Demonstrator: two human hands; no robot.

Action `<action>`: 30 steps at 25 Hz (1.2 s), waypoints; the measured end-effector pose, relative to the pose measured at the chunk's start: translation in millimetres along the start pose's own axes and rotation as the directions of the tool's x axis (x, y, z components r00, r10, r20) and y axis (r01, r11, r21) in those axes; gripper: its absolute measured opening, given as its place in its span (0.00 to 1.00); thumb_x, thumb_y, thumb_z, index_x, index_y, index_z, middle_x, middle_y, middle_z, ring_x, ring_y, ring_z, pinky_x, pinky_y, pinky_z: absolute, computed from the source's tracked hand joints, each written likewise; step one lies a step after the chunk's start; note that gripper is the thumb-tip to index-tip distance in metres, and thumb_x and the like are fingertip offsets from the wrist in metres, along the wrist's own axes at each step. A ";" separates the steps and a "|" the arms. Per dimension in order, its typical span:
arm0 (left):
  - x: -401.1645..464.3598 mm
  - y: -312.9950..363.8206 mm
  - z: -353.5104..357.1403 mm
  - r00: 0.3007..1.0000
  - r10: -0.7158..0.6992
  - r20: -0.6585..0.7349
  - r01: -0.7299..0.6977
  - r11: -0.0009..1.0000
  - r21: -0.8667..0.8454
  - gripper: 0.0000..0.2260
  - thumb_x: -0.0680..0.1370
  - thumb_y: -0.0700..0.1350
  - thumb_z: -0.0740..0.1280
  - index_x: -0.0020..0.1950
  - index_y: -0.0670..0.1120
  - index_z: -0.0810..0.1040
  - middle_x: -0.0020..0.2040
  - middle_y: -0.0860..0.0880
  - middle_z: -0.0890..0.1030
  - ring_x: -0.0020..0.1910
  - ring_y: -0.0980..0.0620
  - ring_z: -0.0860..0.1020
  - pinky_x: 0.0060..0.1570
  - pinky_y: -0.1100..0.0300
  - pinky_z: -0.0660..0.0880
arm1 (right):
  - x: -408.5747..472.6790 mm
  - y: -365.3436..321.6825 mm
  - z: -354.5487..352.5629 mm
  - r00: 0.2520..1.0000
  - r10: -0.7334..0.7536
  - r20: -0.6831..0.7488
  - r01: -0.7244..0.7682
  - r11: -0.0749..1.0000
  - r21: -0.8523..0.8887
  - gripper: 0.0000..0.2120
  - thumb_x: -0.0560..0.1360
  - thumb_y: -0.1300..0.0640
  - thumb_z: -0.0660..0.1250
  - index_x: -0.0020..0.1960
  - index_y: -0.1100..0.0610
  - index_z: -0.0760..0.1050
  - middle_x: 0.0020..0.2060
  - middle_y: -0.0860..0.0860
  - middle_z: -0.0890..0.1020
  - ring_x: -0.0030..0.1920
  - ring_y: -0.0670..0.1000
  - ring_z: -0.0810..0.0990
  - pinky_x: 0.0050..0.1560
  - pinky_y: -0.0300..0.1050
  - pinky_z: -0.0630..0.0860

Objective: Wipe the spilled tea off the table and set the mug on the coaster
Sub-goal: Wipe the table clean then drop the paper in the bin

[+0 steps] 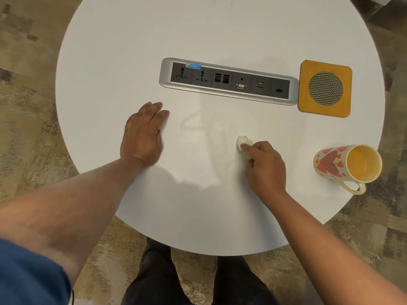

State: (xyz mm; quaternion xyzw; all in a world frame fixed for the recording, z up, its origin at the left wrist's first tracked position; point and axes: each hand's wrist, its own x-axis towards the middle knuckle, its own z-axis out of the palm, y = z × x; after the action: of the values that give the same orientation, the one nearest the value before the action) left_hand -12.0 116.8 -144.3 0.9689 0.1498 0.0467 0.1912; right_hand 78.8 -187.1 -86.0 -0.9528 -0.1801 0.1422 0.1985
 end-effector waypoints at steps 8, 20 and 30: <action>0.7 0.7 -1.2 1.000 0.009 0.006 -0.009 1.000 0.001 0.22 0.76 0.36 0.59 0.70 0.42 0.77 0.74 0.41 0.75 0.74 0.36 0.71 0.68 0.41 0.70 | -69.7 -43.8 39.6 0.949 -0.258 0.182 0.237 0.963 0.127 0.16 0.71 0.70 0.66 0.52 0.55 0.84 0.44 0.51 0.81 0.40 0.57 0.75 0.36 0.45 0.72; 0.7 1.5 -2.4 1.000 -0.003 0.024 0.003 1.000 -0.013 0.22 0.76 0.34 0.60 0.70 0.42 0.77 0.75 0.41 0.74 0.75 0.37 0.69 0.69 0.41 0.68 | 58.3 -3.1 5.8 0.985 0.099 -0.141 -0.098 0.995 0.014 0.17 0.74 0.66 0.60 0.60 0.58 0.79 0.50 0.55 0.77 0.48 0.59 0.76 0.42 0.45 0.69; 1.1 0.9 -3.2 0.999 -0.007 0.042 0.007 1.000 -0.018 0.23 0.76 0.34 0.61 0.71 0.41 0.77 0.75 0.41 0.74 0.75 0.36 0.69 0.70 0.38 0.68 | 7.3 -14.5 19.1 0.984 -0.157 -0.083 0.167 0.977 0.132 0.17 0.69 0.71 0.64 0.52 0.58 0.83 0.46 0.54 0.82 0.47 0.58 0.80 0.47 0.45 0.75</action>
State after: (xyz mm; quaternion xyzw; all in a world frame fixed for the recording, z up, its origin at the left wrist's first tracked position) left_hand -11.2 117.5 -141.0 0.9674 0.1487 0.0270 0.2033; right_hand 74.7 -165.5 -98.0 -0.9234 -0.2398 0.1029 0.2815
